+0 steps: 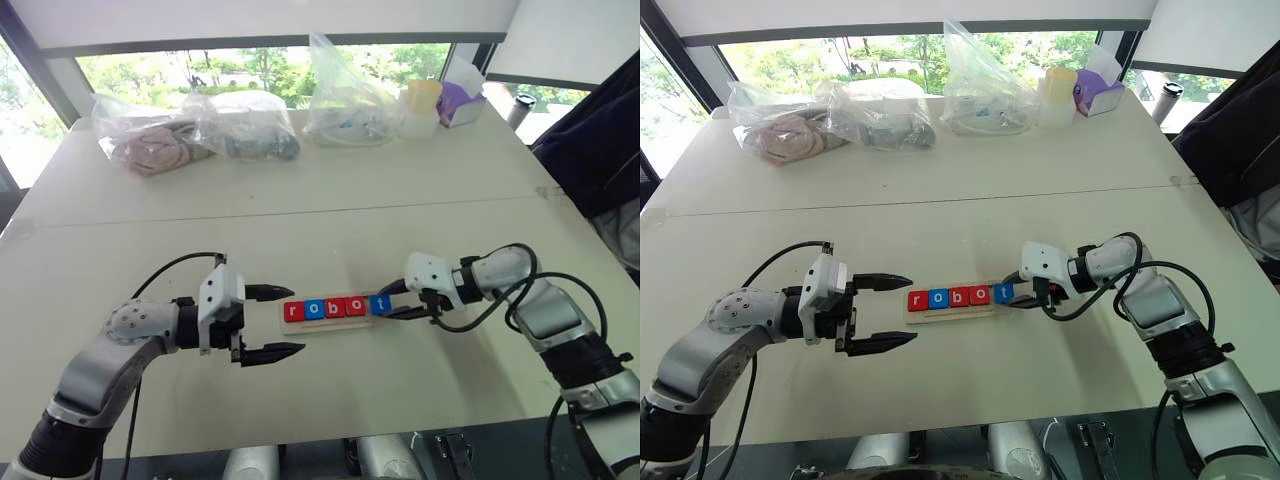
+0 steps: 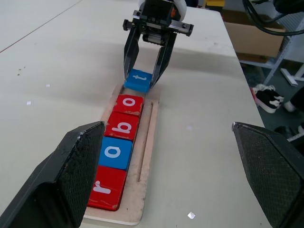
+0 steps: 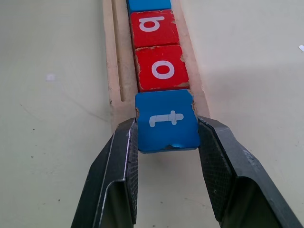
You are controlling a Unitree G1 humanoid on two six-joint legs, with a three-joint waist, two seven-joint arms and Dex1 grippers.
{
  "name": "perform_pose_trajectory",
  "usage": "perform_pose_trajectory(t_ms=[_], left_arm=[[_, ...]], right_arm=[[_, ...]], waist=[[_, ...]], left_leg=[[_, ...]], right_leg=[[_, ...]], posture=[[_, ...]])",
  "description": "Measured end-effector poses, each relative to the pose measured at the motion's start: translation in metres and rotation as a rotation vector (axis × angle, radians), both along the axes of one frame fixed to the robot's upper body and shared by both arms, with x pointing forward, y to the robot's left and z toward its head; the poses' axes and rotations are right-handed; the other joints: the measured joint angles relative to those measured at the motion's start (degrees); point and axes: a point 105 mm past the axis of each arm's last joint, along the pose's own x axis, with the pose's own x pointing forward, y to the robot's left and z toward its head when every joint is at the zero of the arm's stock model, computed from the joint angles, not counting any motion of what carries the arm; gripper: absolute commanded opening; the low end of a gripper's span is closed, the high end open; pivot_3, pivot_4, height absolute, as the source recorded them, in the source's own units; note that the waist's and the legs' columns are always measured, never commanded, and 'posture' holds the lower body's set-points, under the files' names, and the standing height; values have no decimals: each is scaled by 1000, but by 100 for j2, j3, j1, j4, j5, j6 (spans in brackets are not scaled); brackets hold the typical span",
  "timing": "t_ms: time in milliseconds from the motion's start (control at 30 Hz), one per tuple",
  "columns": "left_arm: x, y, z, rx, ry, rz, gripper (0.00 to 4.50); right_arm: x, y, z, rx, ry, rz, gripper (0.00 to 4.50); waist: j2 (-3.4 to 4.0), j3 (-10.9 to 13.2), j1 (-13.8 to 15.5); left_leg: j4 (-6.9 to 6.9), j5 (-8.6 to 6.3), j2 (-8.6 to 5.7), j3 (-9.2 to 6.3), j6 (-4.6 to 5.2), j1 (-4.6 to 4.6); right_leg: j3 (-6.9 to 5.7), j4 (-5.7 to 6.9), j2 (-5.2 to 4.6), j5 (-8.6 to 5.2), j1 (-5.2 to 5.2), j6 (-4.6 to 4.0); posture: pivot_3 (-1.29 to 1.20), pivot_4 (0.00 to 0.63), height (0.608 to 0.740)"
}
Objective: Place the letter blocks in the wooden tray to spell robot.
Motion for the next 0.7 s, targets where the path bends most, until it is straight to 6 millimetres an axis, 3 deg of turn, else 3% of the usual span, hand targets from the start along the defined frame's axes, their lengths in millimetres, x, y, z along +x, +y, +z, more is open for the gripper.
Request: perform_pose_trajectory(t_ms=[700], left_arm=[[0,0,-1,-1,4,7,4500]], right_arm=[[0,15,-7,5,11,34,1605]], waist=[[0,0,-4]], left_leg=[[-1,0,0,0,0,0]], right_leg=[[-1,1,1,0,0,0]], posture=[[0,150,740]])
